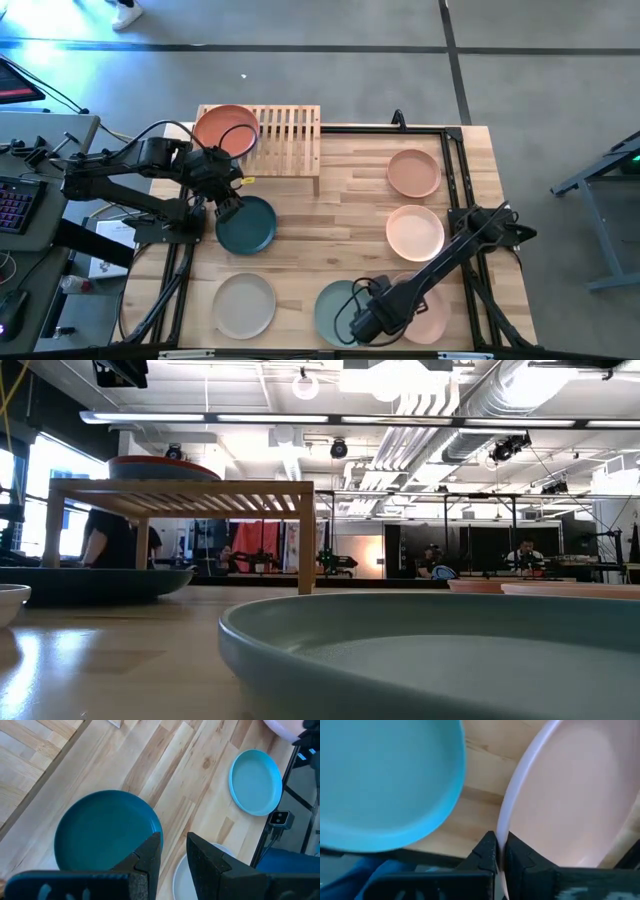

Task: Place and stack plates onto a shelf
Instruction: Stack the light pink plate on the top of the orange plate

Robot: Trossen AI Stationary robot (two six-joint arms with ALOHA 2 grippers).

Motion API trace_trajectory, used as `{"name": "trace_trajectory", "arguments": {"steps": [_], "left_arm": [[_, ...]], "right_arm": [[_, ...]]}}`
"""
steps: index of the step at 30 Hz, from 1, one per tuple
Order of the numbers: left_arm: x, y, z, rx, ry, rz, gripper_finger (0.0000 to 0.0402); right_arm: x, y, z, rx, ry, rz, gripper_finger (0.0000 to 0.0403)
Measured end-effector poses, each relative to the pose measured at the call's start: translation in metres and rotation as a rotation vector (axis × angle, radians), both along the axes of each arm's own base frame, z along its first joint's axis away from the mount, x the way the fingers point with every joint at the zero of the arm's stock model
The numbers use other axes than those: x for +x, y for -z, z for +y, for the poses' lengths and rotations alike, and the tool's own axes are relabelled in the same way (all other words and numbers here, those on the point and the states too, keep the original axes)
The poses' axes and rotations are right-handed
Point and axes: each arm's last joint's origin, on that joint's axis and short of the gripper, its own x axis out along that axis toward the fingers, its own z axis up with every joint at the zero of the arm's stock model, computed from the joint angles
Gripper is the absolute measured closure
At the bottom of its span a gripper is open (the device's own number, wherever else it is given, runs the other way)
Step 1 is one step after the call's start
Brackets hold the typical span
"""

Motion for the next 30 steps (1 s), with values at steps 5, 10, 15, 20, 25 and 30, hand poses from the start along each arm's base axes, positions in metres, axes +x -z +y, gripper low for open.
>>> {"name": "trace_trajectory", "arguments": {"steps": [5, 10, 15, 20, 25, 30], "left_arm": [[0.0, 0.0, 0.0, 0.0, 0.0, 0.0, 0.0319], [0.0, 0.0, 0.0, 0.0, 0.0, 0.0, 0.0319], [0.0, 0.0, 0.0, -0.001, 0.0, 0.0, 0.0319], [0.0, 0.0, 0.0, -0.001, 0.001, 0.0, 0.0319], [0.0, 0.0, 0.0, -0.001, 0.0, 0.0, 0.0319], [0.0, 0.0, 0.0, -0.003, -0.002, 0.0, 0.0319]], "right_arm": [[0.002, -0.027, 0.001, -0.012, 0.002, -0.032, 0.0402], [0.002, -0.056, 0.0, -0.016, -0.013, -0.058, 0.0402], [-0.001, -0.086, -0.004, -0.034, -0.037, -0.105, 0.0403], [0.006, -0.107, -0.01, -0.06, -0.099, -0.242, 0.0403], [0.016, -0.116, -0.023, -0.104, -0.169, -0.315, 0.0403], [0.026, -0.117, -0.038, -0.111, -0.269, -0.328, 0.0403]]}}
